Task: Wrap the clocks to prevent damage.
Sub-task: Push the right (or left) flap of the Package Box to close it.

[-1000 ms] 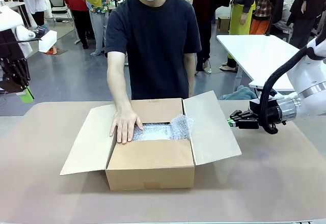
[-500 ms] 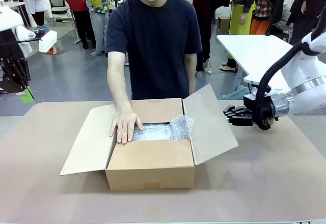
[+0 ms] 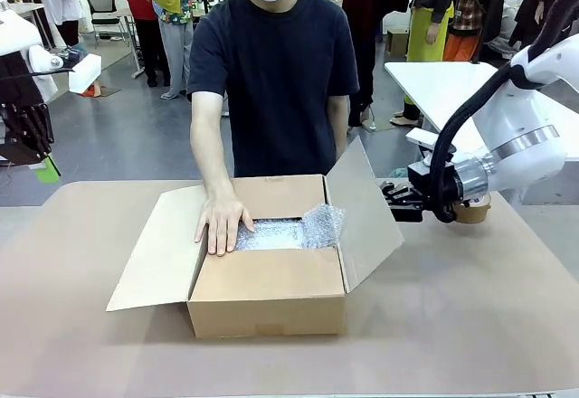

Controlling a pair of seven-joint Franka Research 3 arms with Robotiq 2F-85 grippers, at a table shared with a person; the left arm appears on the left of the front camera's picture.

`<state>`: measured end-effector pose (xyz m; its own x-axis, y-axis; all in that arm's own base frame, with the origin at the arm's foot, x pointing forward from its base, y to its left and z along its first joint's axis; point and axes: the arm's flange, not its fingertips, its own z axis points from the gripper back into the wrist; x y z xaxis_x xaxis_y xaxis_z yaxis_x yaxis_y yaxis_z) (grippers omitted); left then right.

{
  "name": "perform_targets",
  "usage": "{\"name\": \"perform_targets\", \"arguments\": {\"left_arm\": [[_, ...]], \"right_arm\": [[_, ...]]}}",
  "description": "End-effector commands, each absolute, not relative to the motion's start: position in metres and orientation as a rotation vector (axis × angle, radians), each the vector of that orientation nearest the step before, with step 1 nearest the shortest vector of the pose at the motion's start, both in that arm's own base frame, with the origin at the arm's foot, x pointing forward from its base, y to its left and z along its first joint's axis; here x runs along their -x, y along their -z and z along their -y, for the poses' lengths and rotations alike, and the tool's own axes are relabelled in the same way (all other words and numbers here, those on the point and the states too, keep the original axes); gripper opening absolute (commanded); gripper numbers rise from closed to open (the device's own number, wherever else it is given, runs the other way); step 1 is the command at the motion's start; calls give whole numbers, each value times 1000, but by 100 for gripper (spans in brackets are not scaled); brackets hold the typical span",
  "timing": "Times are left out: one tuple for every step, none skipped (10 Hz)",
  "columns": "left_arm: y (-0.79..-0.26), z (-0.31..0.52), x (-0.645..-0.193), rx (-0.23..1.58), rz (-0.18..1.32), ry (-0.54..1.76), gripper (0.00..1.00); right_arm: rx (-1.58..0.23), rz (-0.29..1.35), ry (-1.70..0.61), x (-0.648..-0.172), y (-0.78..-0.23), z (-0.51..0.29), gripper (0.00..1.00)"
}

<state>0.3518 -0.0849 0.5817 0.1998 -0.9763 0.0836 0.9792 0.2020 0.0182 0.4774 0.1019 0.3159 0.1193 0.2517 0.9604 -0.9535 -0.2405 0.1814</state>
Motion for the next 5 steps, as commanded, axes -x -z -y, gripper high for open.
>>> {"name": "perform_targets", "arguments": {"left_arm": [[-582,83,-350,45,85,1368,0],[-582,83,-350,45,85,1368,0],[-582,83,-350,45,85,1368,0],[-582,83,-350,45,85,1368,0],[-582,83,-350,45,85,1368,0]], "right_arm": [[-1239,837,-1411,-479,-323,-119,1],[-1216,849,-1433,-479,-327,-127,1],[-1212,863,-1446,-479,-332,-134,1],[-1209,862,-1456,-479,-332,-139,1],[-1205,848,-1458,-480,-328,-143,1]]}}
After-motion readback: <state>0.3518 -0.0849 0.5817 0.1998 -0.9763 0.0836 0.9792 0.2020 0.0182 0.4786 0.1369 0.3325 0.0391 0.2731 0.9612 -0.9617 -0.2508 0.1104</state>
